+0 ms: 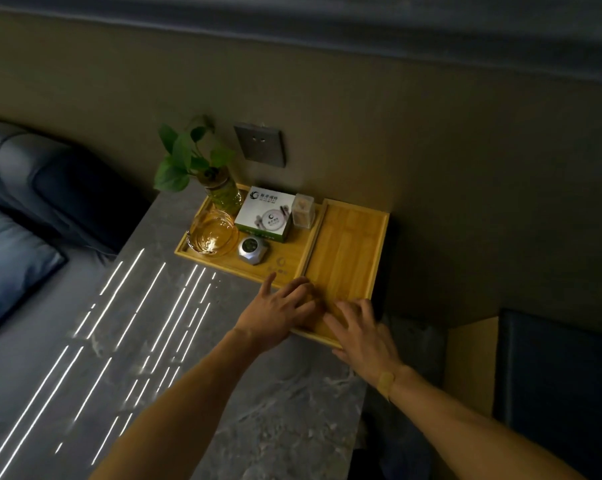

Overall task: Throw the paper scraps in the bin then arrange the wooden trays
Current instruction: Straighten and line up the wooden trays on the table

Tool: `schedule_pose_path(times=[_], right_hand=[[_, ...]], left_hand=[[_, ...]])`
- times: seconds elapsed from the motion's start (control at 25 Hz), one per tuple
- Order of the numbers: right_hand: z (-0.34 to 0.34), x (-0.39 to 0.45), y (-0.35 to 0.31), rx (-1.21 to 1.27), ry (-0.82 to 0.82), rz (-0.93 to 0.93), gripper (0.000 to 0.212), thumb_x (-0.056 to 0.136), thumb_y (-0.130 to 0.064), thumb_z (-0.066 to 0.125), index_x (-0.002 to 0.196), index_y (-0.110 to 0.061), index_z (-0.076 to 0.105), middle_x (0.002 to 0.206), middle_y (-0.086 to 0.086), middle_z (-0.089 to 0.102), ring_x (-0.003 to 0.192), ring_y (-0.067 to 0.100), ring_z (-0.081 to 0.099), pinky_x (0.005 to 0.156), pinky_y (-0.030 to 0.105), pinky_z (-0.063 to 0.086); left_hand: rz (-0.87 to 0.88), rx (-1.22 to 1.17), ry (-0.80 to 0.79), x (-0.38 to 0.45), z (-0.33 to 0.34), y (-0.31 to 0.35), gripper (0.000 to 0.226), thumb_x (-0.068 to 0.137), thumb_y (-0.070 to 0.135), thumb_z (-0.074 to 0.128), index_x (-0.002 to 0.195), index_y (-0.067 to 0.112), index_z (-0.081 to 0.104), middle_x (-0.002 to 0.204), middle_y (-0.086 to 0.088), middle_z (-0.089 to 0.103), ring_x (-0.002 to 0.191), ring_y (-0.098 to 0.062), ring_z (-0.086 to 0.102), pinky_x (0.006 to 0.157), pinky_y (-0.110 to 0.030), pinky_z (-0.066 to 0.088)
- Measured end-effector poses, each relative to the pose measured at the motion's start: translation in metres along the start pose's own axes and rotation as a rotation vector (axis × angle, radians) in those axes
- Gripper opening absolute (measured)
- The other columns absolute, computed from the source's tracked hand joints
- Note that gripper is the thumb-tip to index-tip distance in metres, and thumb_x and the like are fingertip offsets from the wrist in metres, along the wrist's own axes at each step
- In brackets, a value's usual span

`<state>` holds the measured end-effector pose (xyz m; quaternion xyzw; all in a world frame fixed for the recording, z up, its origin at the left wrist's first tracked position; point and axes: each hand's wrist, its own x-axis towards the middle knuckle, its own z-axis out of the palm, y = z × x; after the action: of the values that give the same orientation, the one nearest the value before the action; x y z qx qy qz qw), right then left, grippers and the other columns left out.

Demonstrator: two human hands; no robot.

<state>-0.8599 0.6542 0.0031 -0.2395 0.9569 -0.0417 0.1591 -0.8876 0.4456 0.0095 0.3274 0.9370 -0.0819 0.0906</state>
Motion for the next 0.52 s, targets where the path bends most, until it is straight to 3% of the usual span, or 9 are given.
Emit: schedule_pose_path(times=[0.2, 0.44, 0.52], right_hand=[[0.002, 0.000, 0.002, 0.017, 0.008, -0.003, 0.063, 0.075, -0.041, 0.074, 0.127, -0.037, 0.038, 0.140, 0.001, 0.039, 0.123, 0.032, 0.036, 0.070, 0.040, 0.053], [-0.011, 0.000, -0.008, -0.004, -0.025, 0.032, 0.062, 0.082, -0.033, 0.068, 0.133, -0.035, 0.031, 0.148, 0.003, 0.025, 0.130, 0.032, 0.026, 0.094, 0.051, 0.043], [-0.018, -0.001, -0.011, -0.015, -0.038, 0.030, 0.060, 0.087, -0.025, 0.062, 0.137, -0.033, 0.030, 0.151, 0.004, 0.023, 0.133, 0.033, 0.025, 0.100, 0.053, 0.037]], left_hand=[[-0.005, -0.020, 0.033, 0.000, 0.003, 0.000, 0.071, 0.065, 0.025, 0.080, 0.123, 0.028, 0.039, 0.141, -0.007, 0.046, 0.140, -0.027, 0.036, 0.103, -0.065, 0.033], [-0.122, -0.115, -0.080, 0.001, -0.012, 0.020, 0.066, 0.082, 0.014, 0.066, 0.136, 0.025, 0.031, 0.153, -0.009, 0.024, 0.148, -0.026, 0.008, 0.116, -0.059, 0.004], [-0.144, -0.104, -0.135, 0.001, -0.023, 0.022, 0.069, 0.083, 0.016, 0.066, 0.141, 0.026, 0.029, 0.154, -0.007, 0.021, 0.148, -0.025, 0.007, 0.116, -0.060, 0.003]])
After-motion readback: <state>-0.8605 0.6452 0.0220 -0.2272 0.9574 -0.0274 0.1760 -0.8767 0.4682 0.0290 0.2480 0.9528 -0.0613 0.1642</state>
